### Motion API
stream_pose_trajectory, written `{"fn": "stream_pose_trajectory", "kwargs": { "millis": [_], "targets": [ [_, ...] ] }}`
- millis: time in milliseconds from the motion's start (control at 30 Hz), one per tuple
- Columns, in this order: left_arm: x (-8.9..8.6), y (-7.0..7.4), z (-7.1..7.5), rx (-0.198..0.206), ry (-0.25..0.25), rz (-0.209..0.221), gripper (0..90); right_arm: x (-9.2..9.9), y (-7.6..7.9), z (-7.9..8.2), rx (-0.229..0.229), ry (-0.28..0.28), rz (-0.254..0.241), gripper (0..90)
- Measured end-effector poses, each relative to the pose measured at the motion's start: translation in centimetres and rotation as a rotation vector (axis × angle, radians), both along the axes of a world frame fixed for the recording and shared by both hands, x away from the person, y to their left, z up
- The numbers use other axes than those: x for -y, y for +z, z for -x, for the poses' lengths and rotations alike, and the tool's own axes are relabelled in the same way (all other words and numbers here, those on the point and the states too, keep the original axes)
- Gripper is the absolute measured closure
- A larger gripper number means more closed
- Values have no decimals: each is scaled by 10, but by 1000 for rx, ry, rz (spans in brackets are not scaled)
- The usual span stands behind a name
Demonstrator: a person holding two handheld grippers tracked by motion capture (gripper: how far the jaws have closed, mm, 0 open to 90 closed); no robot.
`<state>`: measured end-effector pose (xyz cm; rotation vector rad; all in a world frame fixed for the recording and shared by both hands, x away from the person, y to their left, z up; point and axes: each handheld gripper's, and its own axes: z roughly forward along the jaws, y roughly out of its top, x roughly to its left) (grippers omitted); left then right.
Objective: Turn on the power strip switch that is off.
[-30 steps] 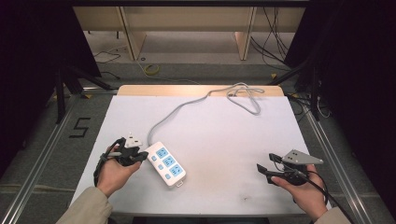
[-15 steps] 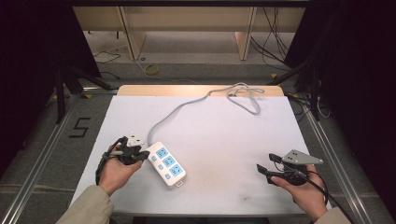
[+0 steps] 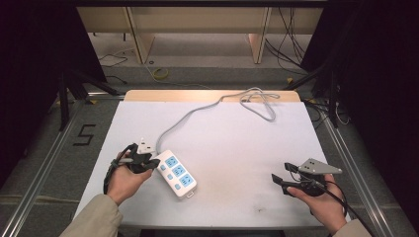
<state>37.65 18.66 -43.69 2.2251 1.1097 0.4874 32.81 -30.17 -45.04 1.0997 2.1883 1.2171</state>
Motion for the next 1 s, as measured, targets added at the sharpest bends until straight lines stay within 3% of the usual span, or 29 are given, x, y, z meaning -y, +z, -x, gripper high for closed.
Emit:
{"fn": "stream_pose_trajectory", "kwargs": {
  "millis": [1000],
  "targets": [
    [3, 4, -7, -24, 10, 0, 898, 0, -1, 0, -7, 7, -1, 340]
  ]
}}
